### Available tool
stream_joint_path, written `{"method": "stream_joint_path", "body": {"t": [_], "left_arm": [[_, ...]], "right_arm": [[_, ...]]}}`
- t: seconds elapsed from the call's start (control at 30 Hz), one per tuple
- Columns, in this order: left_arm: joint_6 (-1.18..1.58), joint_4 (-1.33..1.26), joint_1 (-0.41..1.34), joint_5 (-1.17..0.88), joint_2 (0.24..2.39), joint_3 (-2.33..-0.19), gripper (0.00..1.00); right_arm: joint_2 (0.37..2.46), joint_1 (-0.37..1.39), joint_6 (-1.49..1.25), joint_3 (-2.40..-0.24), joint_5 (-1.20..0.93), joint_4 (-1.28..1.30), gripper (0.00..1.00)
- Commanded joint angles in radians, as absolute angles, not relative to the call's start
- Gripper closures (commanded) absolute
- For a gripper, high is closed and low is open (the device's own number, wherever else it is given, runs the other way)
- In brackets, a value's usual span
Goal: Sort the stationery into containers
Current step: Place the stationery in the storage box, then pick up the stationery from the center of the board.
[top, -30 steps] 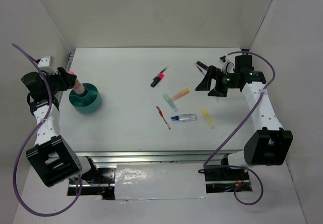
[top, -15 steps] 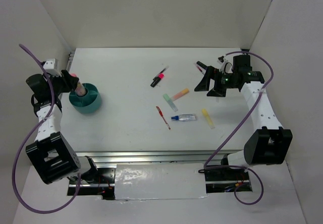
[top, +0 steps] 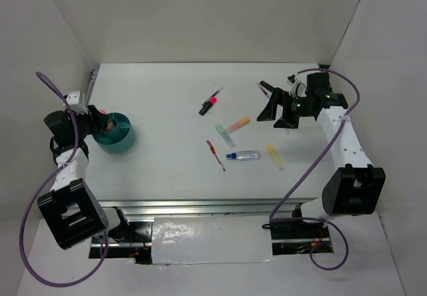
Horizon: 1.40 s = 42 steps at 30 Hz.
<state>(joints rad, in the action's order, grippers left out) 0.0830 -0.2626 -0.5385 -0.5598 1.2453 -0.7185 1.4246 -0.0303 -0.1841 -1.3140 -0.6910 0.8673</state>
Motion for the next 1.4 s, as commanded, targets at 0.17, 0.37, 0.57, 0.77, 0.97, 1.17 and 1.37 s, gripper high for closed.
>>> {"method": "stream_joint_path", "body": {"t": [0.17,0.37,0.57,0.77,0.97,1.17,1.37], "left_arm": [[0.051,-0.336,-0.532,-0.572,1.223,-0.762,0.1],[0.022,-0.267,-0.532,-0.597,1.262,-0.929,0.03],[-0.258,0.205,-0.458,-0.827,1.305,-1.222,0.09],[-0.459,0.523,-0.246,-0.769,1.261,-1.296,0.08],[-0.482,0.511,-0.088,-0.677,1.115,-1.148,0.05],[-0.442,0.479,-0.04,-0.667,1.029,-1.082,0.05],[-0.385,0.479,-0.041,-0.676,1.042,-1.074,0.06]], "right_arm": [[1.439,-0.006,-0.107,-1.35,-0.632,0.833,0.0],[1.424,0.086,0.106,-1.362,-0.569,0.871,0.08],[1.468,0.251,0.387,-1.356,-0.272,0.931,0.34],[1.531,0.412,0.598,-1.256,-0.081,0.893,0.39],[1.682,0.474,0.646,-1.264,-0.064,0.879,0.28],[1.782,0.483,0.687,-1.269,-0.084,0.856,0.27],[1.845,0.508,0.709,-1.235,-0.08,0.815,0.33]]}}
